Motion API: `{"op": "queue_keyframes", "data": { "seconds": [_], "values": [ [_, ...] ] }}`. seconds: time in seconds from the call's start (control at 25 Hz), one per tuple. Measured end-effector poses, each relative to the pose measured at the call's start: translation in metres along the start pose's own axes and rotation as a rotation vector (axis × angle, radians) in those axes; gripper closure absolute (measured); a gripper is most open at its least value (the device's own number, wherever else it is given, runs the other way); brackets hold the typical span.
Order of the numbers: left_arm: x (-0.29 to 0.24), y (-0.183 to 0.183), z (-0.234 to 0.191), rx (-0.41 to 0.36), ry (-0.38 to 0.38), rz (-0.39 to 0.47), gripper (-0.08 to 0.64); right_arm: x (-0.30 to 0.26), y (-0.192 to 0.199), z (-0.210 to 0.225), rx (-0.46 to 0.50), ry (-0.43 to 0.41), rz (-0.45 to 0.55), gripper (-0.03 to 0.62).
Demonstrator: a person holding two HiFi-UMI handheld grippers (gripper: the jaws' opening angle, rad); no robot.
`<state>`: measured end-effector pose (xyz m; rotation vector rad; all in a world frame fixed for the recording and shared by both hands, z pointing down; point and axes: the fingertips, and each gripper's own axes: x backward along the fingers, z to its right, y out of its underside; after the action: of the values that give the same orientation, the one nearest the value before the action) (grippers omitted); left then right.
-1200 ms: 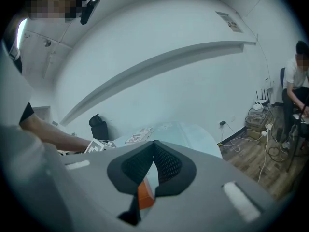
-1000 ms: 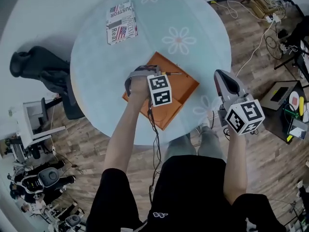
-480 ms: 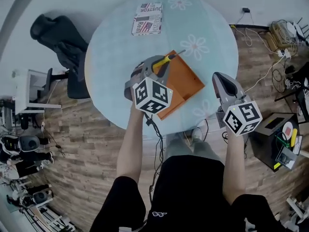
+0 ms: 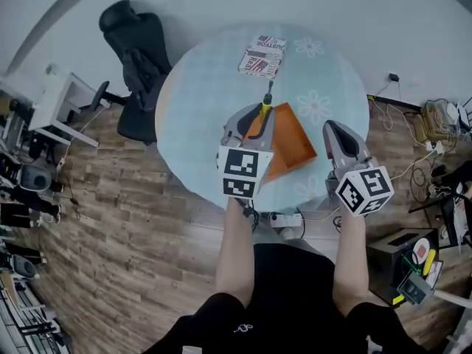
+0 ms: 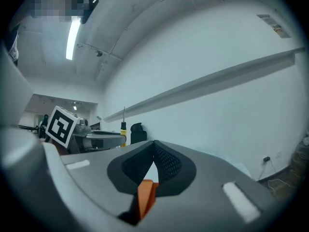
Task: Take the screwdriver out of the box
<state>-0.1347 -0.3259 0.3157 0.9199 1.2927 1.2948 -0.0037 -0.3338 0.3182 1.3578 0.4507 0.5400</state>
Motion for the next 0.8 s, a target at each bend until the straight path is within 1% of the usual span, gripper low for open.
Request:
{"op": "queue_keyframes", "data": {
  "seconds": [0.08, 0.28, 0.44, 0.6, 0.8],
  "values": [
    [0.011, 0.005, 0.003, 0.078, -0.003, 0.026, 0.479, 0.0, -0.003, -0.006, 0.008, -0.006, 0.006, 0.586],
    [0.026, 0.017, 0.017, 0.16, 0.021, 0.048, 0.48, -0.003, -0.002, -0.017, 0.038, -0.026, -0.013, 0.586],
    [0.033, 0.017, 0.027, 0.157, 0.039, 0.05, 0.48, -0.003, 0.0, -0.023, 0.056, -0.034, -0.023, 0.586],
    [0.034, 0.016, 0.029, 0.176, 0.043, 0.066, 0.48, -0.005, 0.005, -0.022, 0.06, -0.033, -0.037, 0.586],
    [0.034, 0.031, 0.028, 0.237, 0.05, 0.056, 0.48, -0.005, 0.015, -0.019, 0.053, -0.033, -0.068, 0.586]
  ]
}}
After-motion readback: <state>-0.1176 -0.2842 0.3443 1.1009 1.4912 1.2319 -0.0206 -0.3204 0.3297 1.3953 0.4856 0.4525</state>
